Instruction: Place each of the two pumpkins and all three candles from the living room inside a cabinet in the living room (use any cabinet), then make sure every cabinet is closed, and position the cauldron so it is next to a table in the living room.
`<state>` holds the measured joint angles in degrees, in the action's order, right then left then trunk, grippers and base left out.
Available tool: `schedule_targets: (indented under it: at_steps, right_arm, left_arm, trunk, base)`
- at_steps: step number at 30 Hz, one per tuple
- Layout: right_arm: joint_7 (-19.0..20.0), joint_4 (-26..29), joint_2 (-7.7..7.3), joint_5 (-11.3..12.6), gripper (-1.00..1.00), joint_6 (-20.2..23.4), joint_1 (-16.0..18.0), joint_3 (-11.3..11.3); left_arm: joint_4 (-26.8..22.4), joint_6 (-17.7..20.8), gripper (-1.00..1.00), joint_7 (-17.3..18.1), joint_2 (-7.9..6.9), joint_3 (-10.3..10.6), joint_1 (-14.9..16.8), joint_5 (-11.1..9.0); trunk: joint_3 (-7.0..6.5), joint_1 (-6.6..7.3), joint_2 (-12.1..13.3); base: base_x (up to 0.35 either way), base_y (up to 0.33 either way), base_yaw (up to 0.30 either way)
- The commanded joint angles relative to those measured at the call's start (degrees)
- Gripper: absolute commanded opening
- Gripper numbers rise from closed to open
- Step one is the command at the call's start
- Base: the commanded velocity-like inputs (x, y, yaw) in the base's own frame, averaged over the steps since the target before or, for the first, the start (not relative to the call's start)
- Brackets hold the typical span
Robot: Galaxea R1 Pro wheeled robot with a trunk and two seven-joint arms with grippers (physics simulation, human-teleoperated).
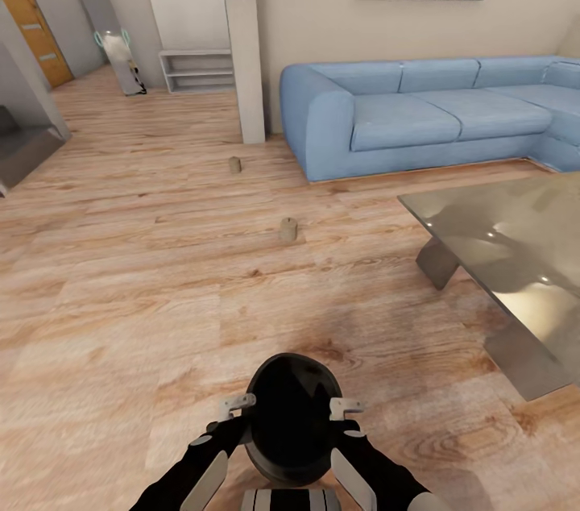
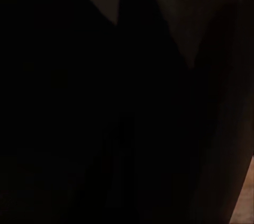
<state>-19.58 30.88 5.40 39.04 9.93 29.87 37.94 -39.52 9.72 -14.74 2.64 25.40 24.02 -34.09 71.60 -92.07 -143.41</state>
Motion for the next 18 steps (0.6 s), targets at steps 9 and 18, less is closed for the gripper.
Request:
schedule_targets:
  at_steps: [9, 18]
  right_arm:
    - [-1.0, -2.3, -0.12, -0.4, -1.00, 0.4, 0.0, -2.7]
    - [-0.8, -2.3, -0.12, -0.5, -1.00, 0.4, 0.0, -3.5]
  left_arm:
    - [-0.2, 0.2, -1.00, -0.5, -0.17, -0.1, 0.1, 0.4]
    - [-0.2, 0.2, -1.00, -0.4, -0.20, -0.1, 0.1, 0.4]
  trunk:
    - [-1.51, 0.20, 0.1]
    - [-3.07, 0.38, 0.2]
  base:
    - [0.000, 0.000, 0.000]
    - [0.000, 0.000, 0.000]
